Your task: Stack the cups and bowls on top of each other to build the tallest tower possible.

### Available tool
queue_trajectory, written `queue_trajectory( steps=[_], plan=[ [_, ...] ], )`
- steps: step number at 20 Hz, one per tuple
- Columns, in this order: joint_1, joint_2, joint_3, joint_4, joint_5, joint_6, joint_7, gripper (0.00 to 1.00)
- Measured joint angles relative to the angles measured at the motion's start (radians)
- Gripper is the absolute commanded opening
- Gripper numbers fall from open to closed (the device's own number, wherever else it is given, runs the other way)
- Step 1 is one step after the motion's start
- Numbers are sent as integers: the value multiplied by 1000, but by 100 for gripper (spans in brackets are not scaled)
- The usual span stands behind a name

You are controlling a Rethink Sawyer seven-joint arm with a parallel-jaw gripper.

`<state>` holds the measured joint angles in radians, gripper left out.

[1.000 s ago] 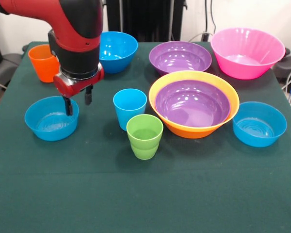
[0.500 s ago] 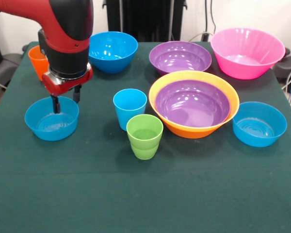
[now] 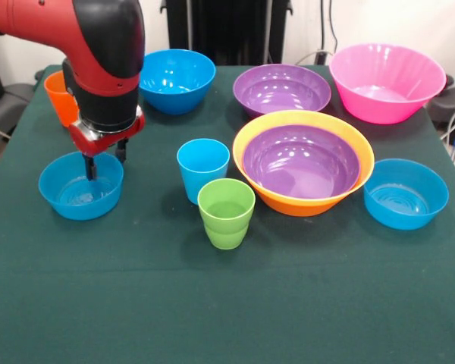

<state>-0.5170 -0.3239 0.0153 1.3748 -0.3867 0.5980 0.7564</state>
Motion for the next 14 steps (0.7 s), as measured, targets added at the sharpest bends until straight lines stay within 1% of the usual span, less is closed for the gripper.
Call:
queue_trajectory(
  steps=[2, 3, 14],
  plan=[
    [0, 5, 0, -1, 0, 0, 0, 100],
    [0, 4, 0, -3, 1, 0, 0, 0],
    [8, -11, 1, -16, 9, 0, 0, 0]
  ],
)
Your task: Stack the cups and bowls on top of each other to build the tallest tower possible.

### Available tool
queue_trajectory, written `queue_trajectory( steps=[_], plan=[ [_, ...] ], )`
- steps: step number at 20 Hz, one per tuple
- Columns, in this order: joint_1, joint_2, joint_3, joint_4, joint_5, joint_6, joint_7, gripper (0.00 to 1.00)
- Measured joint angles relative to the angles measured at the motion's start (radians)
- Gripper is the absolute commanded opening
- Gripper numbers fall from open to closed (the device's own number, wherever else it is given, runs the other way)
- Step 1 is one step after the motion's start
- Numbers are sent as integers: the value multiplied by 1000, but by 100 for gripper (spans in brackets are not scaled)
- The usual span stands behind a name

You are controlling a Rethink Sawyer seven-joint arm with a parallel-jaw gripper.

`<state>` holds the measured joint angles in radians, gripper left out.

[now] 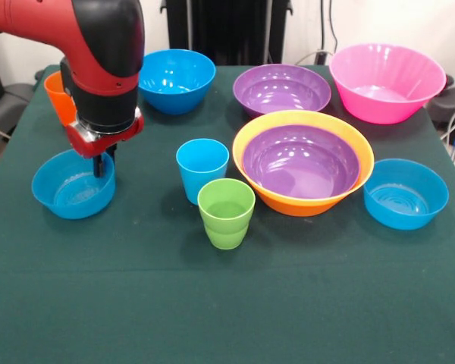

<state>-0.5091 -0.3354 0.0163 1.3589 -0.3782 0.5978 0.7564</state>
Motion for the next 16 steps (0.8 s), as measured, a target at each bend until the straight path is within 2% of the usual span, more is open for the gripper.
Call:
queue_trajectory(
  steps=[10, 16],
  plan=[
    [9, -17, -3, -2, 0, 10, 0, 0],
    [22, -48, -9, -9, 10, 65, 0, 0]
  ],
)
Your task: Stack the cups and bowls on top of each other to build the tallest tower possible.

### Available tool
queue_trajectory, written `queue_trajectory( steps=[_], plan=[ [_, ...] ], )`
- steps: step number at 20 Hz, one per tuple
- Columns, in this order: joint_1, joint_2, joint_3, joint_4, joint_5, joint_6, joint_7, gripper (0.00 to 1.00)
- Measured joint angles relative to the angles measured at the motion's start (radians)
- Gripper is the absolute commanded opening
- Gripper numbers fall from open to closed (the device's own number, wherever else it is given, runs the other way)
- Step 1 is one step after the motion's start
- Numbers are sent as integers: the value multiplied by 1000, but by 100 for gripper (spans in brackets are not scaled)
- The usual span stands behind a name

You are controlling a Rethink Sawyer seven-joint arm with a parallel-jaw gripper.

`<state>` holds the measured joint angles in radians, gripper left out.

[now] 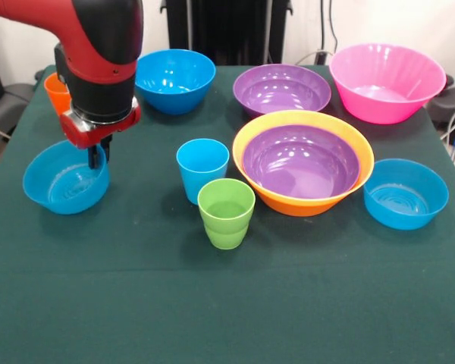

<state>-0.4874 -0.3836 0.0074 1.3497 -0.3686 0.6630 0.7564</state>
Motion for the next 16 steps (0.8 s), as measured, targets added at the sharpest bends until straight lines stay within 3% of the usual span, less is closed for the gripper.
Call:
queue_trajectory(
  steps=[9, 16],
  plan=[
    [59, -36, -17, -59, 10, 100, 1, 0],
    [114, -70, -35, -96, 51, 107, 28, 0]
  ],
)
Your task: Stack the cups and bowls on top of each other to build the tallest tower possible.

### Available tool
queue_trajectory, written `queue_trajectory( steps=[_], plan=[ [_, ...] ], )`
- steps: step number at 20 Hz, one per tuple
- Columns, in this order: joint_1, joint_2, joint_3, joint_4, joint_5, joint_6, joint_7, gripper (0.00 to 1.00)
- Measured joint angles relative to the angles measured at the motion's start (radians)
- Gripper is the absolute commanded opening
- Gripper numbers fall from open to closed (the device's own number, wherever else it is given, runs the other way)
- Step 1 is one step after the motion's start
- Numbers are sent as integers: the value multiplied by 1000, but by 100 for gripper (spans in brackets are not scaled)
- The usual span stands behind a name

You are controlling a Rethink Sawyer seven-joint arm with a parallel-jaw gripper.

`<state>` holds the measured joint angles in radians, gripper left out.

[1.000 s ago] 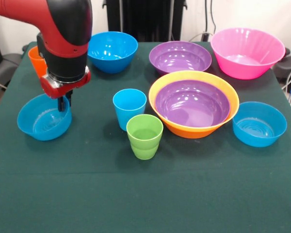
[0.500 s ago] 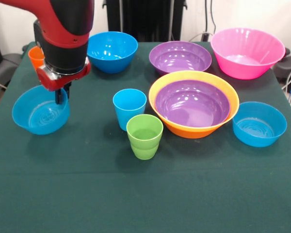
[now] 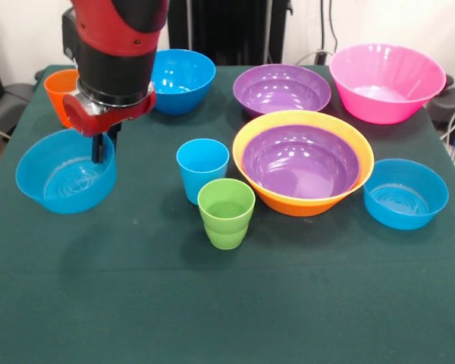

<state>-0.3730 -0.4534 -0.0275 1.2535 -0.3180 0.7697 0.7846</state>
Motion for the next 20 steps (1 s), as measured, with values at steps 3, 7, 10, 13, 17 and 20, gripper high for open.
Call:
queue_trajectory(
  steps=[3, 7, 10, 13, 17, 20],
  plan=[
    [32, -11, -22, -23, 16, 18, 16, 0],
    [85, -28, -56, -67, 34, 73, 47, 0],
    [114, -32, -75, -91, 39, 94, 64, 0],
    [146, -33, -97, -115, 40, 112, 90, 0],
    [197, -27, -122, -156, 47, 135, 143, 0],
    [225, -16, -130, -184, 57, 145, 181, 0]
  ],
)
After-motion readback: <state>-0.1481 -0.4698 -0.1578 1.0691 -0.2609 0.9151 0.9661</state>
